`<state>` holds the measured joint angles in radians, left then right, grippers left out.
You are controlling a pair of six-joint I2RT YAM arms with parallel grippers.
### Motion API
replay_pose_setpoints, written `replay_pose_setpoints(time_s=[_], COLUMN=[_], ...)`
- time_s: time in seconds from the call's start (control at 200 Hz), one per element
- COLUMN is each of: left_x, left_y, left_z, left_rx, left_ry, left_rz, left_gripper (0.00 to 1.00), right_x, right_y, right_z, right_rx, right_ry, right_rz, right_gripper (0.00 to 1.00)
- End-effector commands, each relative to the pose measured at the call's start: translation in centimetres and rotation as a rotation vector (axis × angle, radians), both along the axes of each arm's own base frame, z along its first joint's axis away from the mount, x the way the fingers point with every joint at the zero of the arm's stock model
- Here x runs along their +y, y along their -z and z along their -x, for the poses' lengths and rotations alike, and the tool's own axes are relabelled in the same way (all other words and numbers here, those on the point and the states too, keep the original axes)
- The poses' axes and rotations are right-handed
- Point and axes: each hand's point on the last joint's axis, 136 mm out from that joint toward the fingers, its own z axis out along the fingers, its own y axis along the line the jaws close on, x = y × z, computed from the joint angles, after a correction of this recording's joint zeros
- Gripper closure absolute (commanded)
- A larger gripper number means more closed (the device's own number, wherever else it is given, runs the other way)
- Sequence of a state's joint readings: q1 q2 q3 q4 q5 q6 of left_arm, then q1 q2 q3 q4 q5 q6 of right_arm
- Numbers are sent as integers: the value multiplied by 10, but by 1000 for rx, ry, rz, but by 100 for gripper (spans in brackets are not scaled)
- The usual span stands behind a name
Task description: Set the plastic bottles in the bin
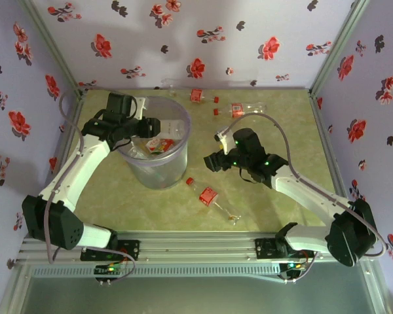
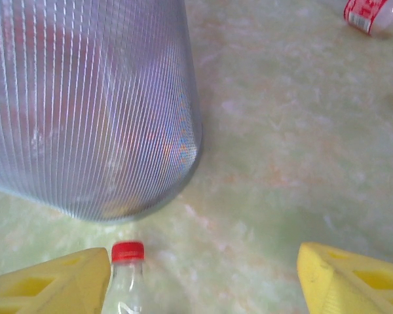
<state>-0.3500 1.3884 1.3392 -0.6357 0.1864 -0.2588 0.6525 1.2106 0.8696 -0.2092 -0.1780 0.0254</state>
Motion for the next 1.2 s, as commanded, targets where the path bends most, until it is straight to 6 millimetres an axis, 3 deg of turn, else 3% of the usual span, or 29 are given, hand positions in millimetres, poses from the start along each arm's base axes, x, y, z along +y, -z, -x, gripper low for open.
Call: replay_pose_setpoints(time_s=[0.0,0.265,0.465,0.75,0.895,1.195], left_x=[0,1,3,5,5,3], left_y=[-23,-79,-109,-114,-115,-112], left_z=[1,4,10,20,21,17], left_rx=[-53,-190,-262,-280,-287,-283], left_ry=[-12,-47,-64,-65,-65,-62], left_rz=[29,130,196,226,228,236], left_gripper=[42,27,24,23,22,21], right_x=[-18,-38,-46,-35,-39,-37], right_y=[10,43,74,109,134,167], right_z=[23,83,107,126,132,129], right_rx=[98,347,470,534,579,591], right_ry=[6,44,109,69,75,94], right_rz=[87,264,341,394,448,503], right_gripper=[24,20,17,9,9,18])
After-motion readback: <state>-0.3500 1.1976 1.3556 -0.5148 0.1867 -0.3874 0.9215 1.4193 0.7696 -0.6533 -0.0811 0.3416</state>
